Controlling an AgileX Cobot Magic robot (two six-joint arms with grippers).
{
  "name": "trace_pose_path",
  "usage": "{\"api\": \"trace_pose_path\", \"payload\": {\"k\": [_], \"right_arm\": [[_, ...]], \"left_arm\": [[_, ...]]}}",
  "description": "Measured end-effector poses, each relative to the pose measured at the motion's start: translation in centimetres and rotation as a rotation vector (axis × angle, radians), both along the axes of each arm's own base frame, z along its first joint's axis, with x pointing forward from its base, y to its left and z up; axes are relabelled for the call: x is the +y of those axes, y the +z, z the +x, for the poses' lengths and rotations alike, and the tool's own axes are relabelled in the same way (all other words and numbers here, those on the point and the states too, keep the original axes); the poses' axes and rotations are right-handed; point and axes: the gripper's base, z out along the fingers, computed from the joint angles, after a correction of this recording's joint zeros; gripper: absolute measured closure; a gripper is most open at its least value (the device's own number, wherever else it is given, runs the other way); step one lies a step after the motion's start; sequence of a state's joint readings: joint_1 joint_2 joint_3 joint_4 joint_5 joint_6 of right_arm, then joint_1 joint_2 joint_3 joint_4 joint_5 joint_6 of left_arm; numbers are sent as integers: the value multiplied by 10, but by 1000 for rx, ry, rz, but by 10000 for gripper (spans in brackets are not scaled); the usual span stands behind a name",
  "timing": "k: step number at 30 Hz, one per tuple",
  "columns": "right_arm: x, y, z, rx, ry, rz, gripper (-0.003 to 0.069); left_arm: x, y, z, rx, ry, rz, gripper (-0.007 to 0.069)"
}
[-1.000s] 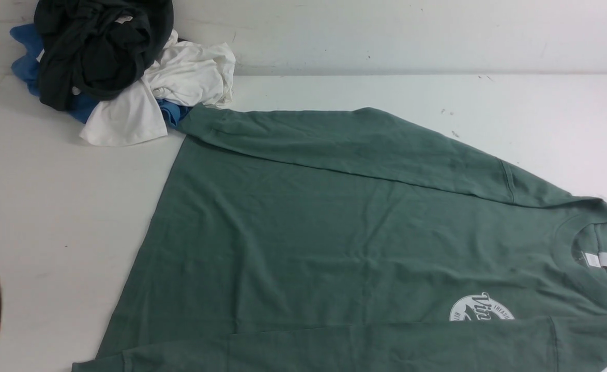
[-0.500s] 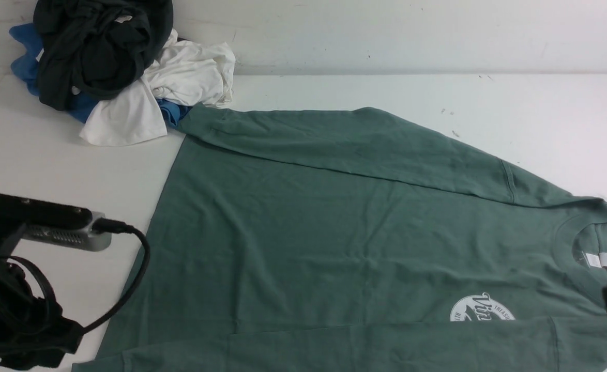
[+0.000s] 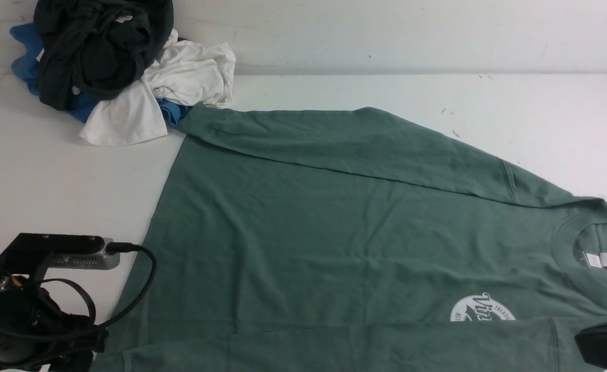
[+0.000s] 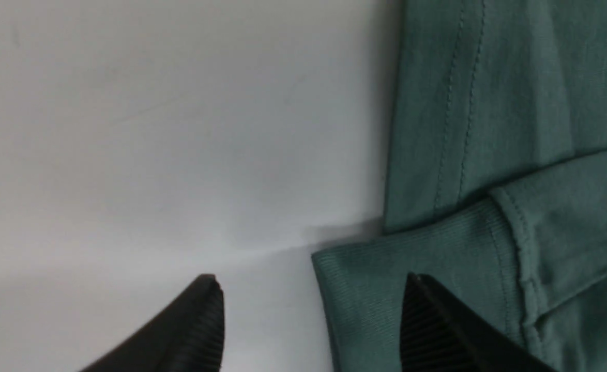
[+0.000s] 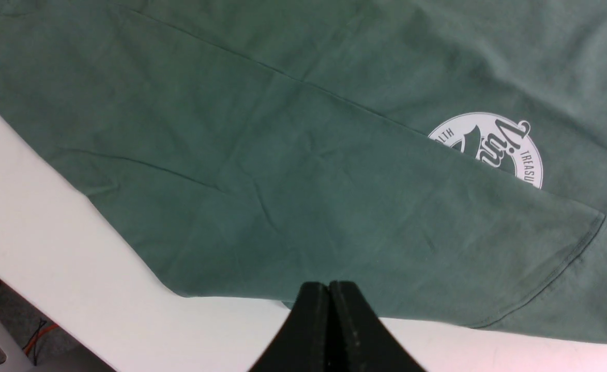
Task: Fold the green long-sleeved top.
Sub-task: Use the left arm to clamp the cuff closest to it
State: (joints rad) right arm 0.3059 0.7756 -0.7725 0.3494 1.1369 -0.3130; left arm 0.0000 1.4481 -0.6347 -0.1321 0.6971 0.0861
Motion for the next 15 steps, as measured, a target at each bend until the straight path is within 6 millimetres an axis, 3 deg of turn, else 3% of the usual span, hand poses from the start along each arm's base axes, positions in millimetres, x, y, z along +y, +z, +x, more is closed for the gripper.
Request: {"api": "trace_pose_path", "payload": {"k": [6,15], "right_arm": [[0,0,0,-1,0,0,673],[0,0,0,-5,-1,1,673]], "left_arm": [[-2,-15,4,54,-7,-24,274],[-3,-11,4,30,-33,-34,590]]}}
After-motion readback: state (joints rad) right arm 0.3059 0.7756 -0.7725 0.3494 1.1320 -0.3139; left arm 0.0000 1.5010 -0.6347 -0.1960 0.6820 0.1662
